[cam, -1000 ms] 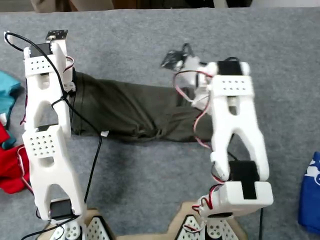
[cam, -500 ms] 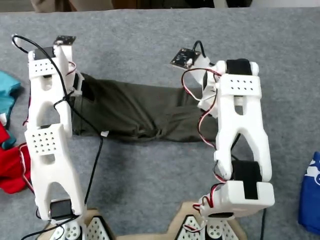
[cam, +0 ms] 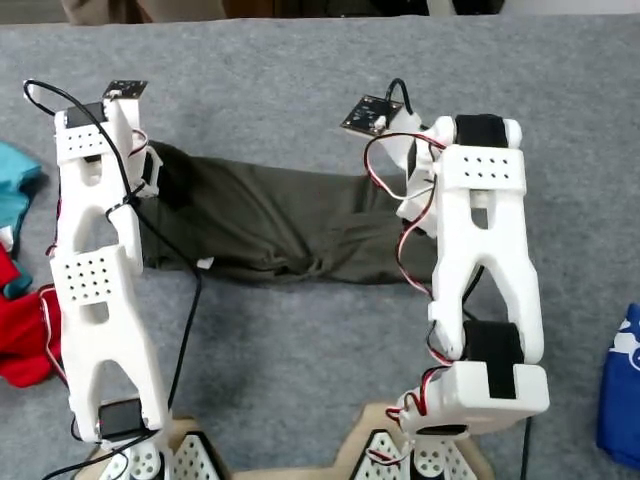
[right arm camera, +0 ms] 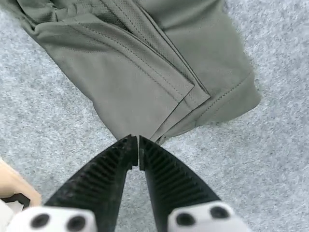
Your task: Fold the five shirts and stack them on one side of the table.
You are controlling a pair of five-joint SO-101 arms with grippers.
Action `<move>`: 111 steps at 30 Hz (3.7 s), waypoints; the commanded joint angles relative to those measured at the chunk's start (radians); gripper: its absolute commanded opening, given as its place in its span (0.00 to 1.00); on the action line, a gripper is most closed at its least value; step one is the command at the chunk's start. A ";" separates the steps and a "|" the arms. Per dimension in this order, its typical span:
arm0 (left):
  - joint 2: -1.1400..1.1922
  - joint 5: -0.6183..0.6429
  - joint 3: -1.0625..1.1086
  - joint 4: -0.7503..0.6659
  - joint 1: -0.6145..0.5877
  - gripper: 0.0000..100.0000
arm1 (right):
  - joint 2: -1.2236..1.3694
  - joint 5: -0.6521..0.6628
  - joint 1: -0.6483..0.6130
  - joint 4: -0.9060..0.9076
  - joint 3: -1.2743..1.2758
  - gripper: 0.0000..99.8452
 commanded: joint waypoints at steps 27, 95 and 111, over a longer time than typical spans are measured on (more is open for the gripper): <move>0.160 -0.109 -0.186 0.155 0.037 0.23 | -0.010 -0.012 0.058 0.008 -0.044 0.03; -0.395 0.204 -0.080 0.127 0.776 0.02 | 0.298 -0.899 0.591 -1.191 0.096 0.03; -0.153 0.371 -0.408 0.060 0.872 0.02 | 0.303 -0.898 0.585 -1.191 0.091 0.03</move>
